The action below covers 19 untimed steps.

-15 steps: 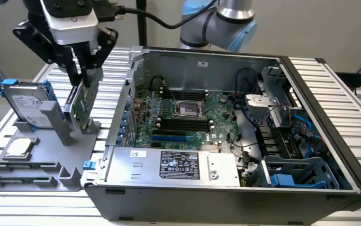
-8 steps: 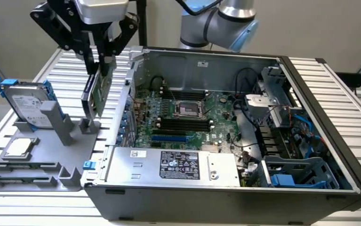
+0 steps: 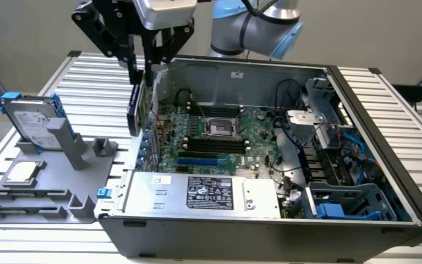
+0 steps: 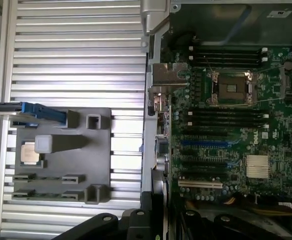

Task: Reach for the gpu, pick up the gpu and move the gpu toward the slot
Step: 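Pick up the gpu and move the gpu toward the slot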

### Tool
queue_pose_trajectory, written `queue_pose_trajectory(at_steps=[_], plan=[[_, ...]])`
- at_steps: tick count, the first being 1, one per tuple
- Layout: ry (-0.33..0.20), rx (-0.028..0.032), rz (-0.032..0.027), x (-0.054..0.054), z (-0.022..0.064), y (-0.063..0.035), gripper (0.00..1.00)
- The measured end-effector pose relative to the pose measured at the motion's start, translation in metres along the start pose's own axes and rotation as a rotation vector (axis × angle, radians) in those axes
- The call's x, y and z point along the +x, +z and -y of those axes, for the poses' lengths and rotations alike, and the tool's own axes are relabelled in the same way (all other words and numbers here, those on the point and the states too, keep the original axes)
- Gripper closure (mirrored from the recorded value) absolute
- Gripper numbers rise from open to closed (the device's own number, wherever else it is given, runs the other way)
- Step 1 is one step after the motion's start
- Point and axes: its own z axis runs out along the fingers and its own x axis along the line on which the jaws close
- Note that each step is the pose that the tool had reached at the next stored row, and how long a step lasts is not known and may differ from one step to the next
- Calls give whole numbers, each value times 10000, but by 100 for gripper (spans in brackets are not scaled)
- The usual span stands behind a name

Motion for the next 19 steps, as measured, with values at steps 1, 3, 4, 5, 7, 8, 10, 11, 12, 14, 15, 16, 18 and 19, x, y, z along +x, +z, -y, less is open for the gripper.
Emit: queue_pose_trajectory(at_steps=[1, 3, 4, 5, 7, 8, 10, 11, 12, 14, 15, 16, 18, 19], plan=[[1, -3, -2, -44, -1, -3, 74], [-1, -5, -2, -136, -5, -8, 74], [0, -5, -2, -182, -7, -10, 74], [0, -5, -2, -226, -9, -11, 74], [0, -5, -3, -317, -18, -12, 74], [0, -6, -2, -362, -23, -11, 74], [0, -6, -2, -454, -39, -6, 74], [0, -5, -2, -501, -48, -3, 74], [-1, -5, -2, -548, -59, 1, 74], [0, -5, -2, -640, -87, 14, 74], [0, -5, -2, -686, -105, 24, 74], [0, -5, -2, -730, -124, 34, 74], [1, -5, -2, -812, -164, 56, 74], [0, -6, -2, -851, -185, 69, 74]])
